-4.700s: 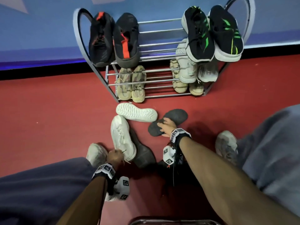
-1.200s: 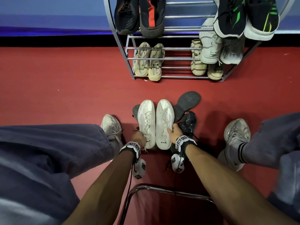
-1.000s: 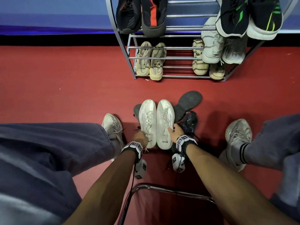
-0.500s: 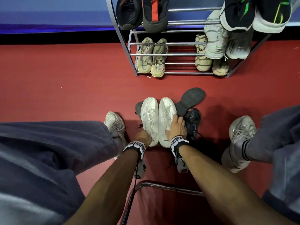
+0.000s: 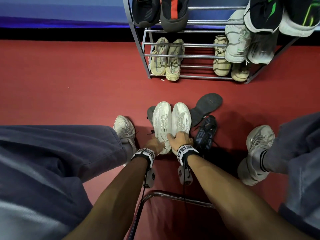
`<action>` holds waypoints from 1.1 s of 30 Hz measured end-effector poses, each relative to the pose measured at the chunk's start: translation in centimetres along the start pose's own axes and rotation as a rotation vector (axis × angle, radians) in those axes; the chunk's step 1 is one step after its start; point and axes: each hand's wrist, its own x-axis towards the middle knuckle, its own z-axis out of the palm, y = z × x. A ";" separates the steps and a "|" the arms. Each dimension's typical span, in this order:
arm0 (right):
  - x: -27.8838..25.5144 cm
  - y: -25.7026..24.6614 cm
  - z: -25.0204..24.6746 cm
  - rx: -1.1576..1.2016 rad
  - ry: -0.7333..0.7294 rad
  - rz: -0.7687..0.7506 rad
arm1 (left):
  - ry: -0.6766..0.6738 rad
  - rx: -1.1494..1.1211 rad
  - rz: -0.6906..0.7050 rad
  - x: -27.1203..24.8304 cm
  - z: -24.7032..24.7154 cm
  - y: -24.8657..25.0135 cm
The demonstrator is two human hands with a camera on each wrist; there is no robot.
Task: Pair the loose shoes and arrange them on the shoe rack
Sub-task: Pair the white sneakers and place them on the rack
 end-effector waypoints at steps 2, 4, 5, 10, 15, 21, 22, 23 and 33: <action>0.6 0.0 -0.1 0.003 -0.046 0.001 | -0.013 -0.021 0.017 0.3 0.1 -0.3; 1.0 -0.1 -0.1 -0.042 -0.080 -0.012 | -0.021 -0.069 0.040 -0.3 -0.3 -0.5; 1.0 -0.3 -0.2 -0.073 -0.092 -0.018 | -0.029 -0.123 0.054 -0.6 -0.5 -0.7; 1.4 -1.1 -0.1 -0.253 -0.102 -0.028 | -0.066 -0.331 0.119 1.4 1.0 -2.6; 1.7 -1.4 0.1 -0.326 -0.096 -0.041 | -0.035 -0.343 0.080 4.5 3.6 -3.8; 2.2 -1.7 -0.1 -0.296 -0.102 -0.053 | -0.031 -0.335 0.105 4.0 3.1 -3.8; 2.3 -1.6 -0.1 -0.285 -0.099 -0.050 | -0.025 -0.340 0.127 2.3 1.8 -2.8; 2.4 -1.4 -0.2 -0.273 -0.099 -0.045 | -0.026 -0.333 0.150 1.2 1.1 -2.3; 1.9 0.9 -0.9 -0.009 -0.104 -0.079 | 0.011 -0.272 0.156 -3.7 -2.4 -0.4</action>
